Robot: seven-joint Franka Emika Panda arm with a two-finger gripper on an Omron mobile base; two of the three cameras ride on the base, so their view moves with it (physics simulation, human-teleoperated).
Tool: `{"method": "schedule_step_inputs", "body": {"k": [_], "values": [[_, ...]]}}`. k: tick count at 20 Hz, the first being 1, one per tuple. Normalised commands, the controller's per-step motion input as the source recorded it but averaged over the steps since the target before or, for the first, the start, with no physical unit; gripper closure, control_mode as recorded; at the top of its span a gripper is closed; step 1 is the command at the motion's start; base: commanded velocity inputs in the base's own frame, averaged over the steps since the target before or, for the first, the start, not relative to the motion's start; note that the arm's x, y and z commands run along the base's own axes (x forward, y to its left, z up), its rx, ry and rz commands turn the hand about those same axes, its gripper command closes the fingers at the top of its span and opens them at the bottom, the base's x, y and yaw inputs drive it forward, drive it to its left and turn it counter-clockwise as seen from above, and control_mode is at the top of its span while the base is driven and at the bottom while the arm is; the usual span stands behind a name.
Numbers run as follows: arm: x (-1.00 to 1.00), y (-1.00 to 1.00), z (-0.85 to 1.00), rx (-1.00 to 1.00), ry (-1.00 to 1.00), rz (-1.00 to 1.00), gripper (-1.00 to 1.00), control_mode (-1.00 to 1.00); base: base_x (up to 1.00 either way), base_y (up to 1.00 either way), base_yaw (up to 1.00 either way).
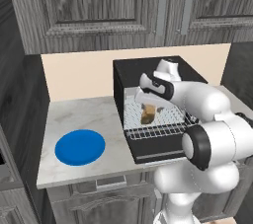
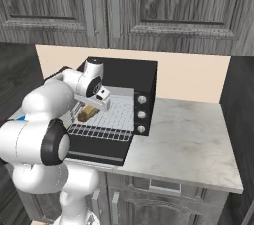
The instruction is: Pull the toaster oven rack outwards. Pick up the baguette from the plate and place it on the toaster oven rack. Close the toaster oven door fully and set the temperature to the lowest setting.
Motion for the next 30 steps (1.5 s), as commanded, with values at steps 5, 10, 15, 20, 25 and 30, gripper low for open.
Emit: {"method": "schedule_step_inputs", "body": {"k": [5,10,15,20,25,30], "values": [[-0.19,-0.03,0.37,0.0,0.0,0.0,-1.0,-1.0,0.0,0.0,0.0],[-0.46,-0.12,0.37,0.0,0.0,0.0,-1.0,-1.0,0.0,0.0,0.0],[-0.98,-0.1,0.01,0.0,-0.02,0.0,-1.0,-1.0,0.0,0.0,0.0],[-1.0,-0.13,0.0,0.0,-0.07,0.0,-1.0,-1.0,0.0,0.0,0.0],[-0.63,-0.34,0.01,0.0,-0.12,0.01,-1.0,-1.0,0.0,0.0,0.0],[-0.26,-0.35,0.0,-0.02,-0.08,0.08,-1.0,-1.0,0.0,0.0,0.0]]}}
